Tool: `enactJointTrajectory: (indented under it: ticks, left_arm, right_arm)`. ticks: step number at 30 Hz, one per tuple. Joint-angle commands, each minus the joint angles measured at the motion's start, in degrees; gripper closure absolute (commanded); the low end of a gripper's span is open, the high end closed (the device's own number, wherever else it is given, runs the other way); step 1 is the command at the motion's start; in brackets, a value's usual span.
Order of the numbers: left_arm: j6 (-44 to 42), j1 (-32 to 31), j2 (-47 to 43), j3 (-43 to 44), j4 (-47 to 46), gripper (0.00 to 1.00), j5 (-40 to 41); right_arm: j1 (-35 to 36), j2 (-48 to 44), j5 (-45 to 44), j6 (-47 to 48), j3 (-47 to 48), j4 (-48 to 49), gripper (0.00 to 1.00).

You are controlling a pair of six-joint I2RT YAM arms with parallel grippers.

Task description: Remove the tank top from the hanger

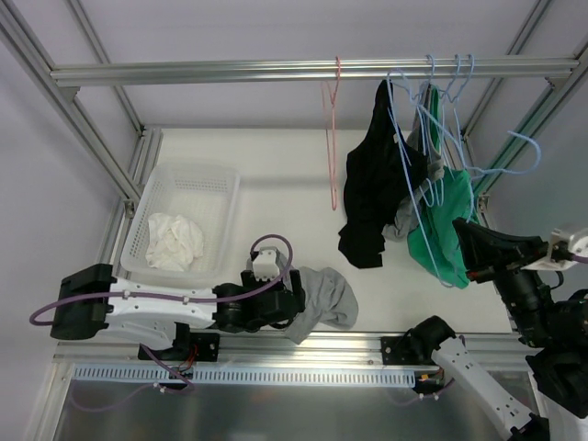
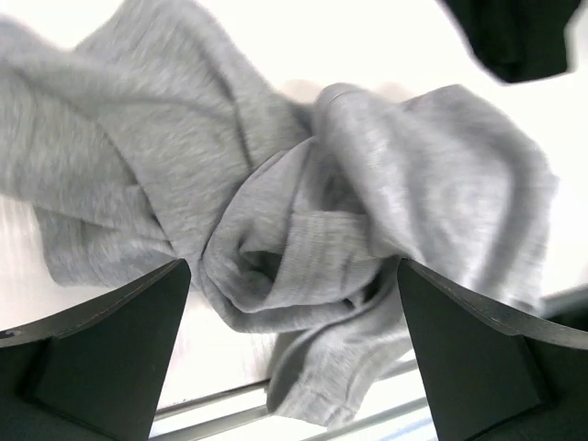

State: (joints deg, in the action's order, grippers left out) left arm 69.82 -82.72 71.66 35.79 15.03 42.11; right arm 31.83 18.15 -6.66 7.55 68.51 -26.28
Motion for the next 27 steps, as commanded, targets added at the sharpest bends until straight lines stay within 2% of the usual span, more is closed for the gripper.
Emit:
enactJointTrajectory:
  ticks: [1, 5, 9, 11, 15, 19, 27]
  left_arm:
    - [-8.2, 1.3, -5.0, 0.3, 1.6, 0.01, -1.5]
    - [-14.1, 2.0, -8.5, 3.6, 1.8, 0.01, -2.7]
    - [-17.4, 2.4, -14.0, 5.3, 3.0, 0.01, -2.9]
    - [-20.2, 4.5, -15.1, 5.6, 3.2, 0.01, -4.8]
    - [-26.0, 6.9, -15.1, 7.0, 3.4, 0.01, -7.7]
    - [-26.5, 6.9, -15.3, 7.3, 3.5, 0.01, -8.4]
    - [-28.4, 6.8, -12.7, 8.6, 3.4, 0.01, -12.2]
  right_arm:
    - [-0.2, 1.2, -0.5, -2.5, 0.4, -11.7, 1.0]
    - [-0.1, 5.2, -3.4, -3.9, 0.2, -15.2, 1.0]
    - [-0.1, 8.8, -5.5, -3.6, 1.3, -14.2, 1.0]
    - [-0.2, 13.2, -5.5, -2.6, 3.0, -13.3, 1.0]
    - [-0.1, 23.2, -7.0, 1.3, 11.2, -12.5, 1.0]
    - [-0.1, 33.4, -8.4, 3.5, 18.2, -10.7, 1.0]
    - [-0.1, 47.7, -9.6, 7.1, 29.5, -10.5, 1.0]
